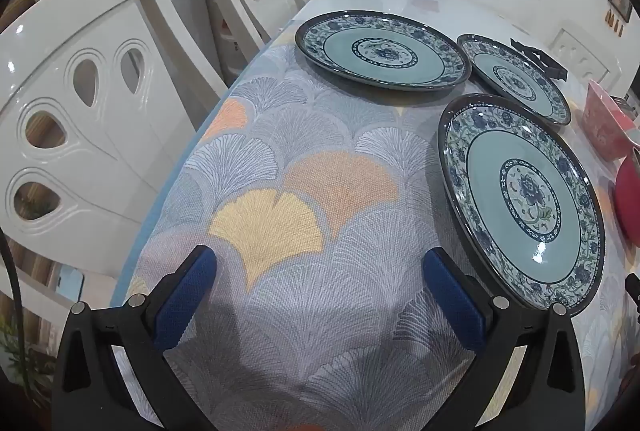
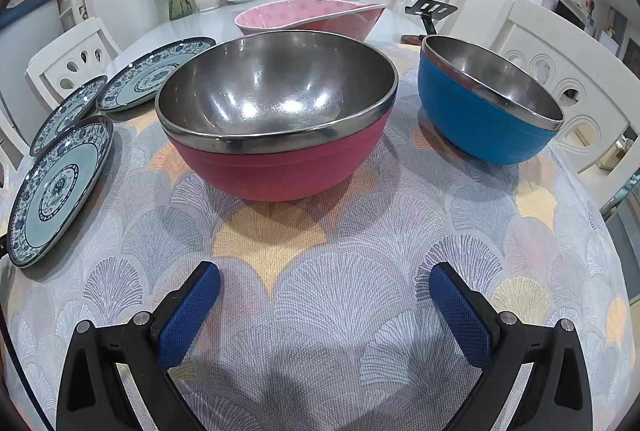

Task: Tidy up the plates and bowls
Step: 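Move both grippers toward the nearest blue-and-white plate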

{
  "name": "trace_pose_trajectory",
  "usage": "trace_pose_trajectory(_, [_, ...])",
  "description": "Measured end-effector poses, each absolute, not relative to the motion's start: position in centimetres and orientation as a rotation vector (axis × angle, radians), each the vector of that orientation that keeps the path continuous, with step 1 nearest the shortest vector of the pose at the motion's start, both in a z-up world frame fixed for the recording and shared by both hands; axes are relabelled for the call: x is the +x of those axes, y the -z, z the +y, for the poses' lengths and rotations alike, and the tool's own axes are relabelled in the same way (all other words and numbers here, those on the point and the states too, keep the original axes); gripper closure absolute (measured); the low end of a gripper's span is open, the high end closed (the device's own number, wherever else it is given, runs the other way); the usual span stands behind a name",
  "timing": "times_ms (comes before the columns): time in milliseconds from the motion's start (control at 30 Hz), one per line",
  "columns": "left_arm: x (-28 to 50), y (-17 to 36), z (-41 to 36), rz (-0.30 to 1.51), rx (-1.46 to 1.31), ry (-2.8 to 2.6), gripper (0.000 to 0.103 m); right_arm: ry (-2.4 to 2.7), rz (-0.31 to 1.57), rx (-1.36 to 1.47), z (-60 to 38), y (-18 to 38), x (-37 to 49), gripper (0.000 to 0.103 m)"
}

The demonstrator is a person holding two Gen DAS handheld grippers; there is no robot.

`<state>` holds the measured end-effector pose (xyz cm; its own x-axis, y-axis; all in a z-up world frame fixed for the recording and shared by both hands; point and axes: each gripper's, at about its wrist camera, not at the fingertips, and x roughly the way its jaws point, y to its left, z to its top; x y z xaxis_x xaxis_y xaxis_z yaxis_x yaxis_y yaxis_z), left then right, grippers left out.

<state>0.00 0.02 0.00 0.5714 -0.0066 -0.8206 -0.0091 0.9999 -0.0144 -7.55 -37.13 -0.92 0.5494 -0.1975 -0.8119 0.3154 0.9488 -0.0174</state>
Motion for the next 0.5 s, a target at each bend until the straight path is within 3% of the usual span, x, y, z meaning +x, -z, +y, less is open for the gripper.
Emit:
trace_pose_trajectory(233, [-0.5,-0.3,0.1,1.047,-0.019,-0.019,0.000,0.313,0.976,0.159,-36.8,0.7,-7.8,0.000])
trace_pose_trajectory(500, [-4.2,-0.9,-0.9,1.171,-0.038,-0.041,0.001,0.272,1.161,0.185,-34.3,0.6,-9.0,0.000])
